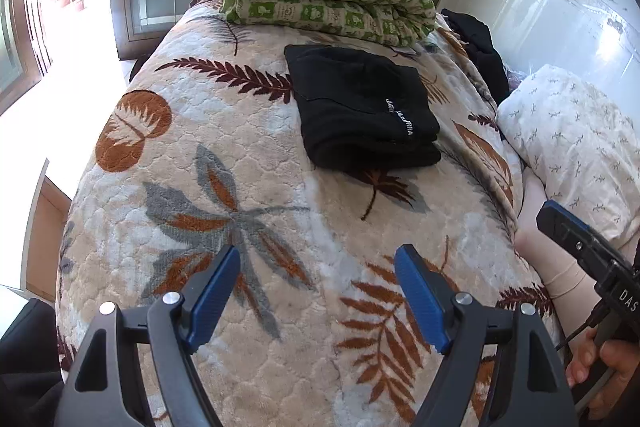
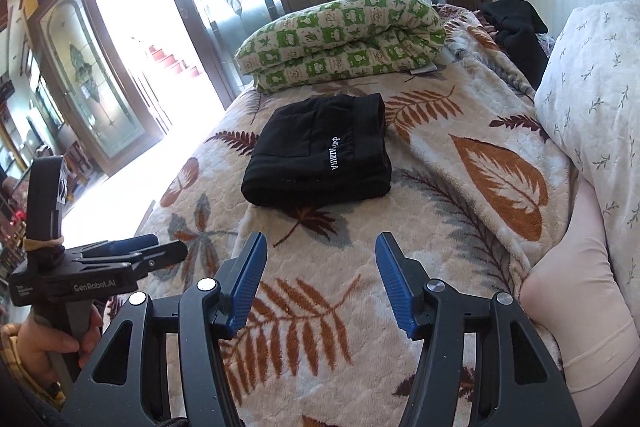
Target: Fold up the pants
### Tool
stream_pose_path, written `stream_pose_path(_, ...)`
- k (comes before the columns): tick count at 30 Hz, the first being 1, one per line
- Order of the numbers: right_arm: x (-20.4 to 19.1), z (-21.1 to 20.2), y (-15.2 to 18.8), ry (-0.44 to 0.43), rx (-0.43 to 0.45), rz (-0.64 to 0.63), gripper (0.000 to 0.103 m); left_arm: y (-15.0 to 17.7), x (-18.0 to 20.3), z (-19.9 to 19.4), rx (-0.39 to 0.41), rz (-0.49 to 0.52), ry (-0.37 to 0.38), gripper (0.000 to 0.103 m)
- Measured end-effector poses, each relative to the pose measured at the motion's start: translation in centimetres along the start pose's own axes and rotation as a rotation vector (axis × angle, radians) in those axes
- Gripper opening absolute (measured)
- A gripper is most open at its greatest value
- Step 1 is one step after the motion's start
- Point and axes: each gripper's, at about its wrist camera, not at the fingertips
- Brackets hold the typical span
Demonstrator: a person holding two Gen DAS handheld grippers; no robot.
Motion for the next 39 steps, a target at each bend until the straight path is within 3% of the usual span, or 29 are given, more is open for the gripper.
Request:
stream_pose_path(13, -1.9, -2.0, -0.5, 0.032, 0.061, -0.084, 0.057, 0.1, 1.7, -1.6, 0.029, 0.061, -0.025, 0.083)
stream_pose_path(14, -2.0, -2.0, -0.7, 0.030, 0.065, -0.086, 0.059, 0.2, 1.8, -1.7, 0.030, 0.064, -0.028, 0.085)
stream_pose_path(17, -2.9, -2.7, -1.0, 0.035, 0.103, -0.118, 0.080, 0.2, 2.0, -2.3, 0.040, 0.078, -0.045, 0.087)
stream_pose_path(22, -3.8, -3.0, -1.0, 0.045, 0.124, -0.178, 0.081, 0.0, 1.9, -3.3, 0.067, 0.070, -0.063, 0.094)
stream_pose_path(34, -3.1, -4.1, -0.6, 0.080, 0.130, -0.155, 0.085, 0.1, 2.3, -3.9, 0.111, 0.090, -0.104, 0.103)
stream_pose_path(39, -2.5, -4.4, -0.4, 0.099, 0.133, -0.142, 0.088, 0.6, 3.0, -3.2, 0.066, 0.135, -0.141, 0.103)
Point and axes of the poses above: each gripper's, at about its wrist camera, not at the fingertips, and z roughly the way its jaws point, x to its right, y to its underside, and after that the axes turned 12 degrees about x, right-handed
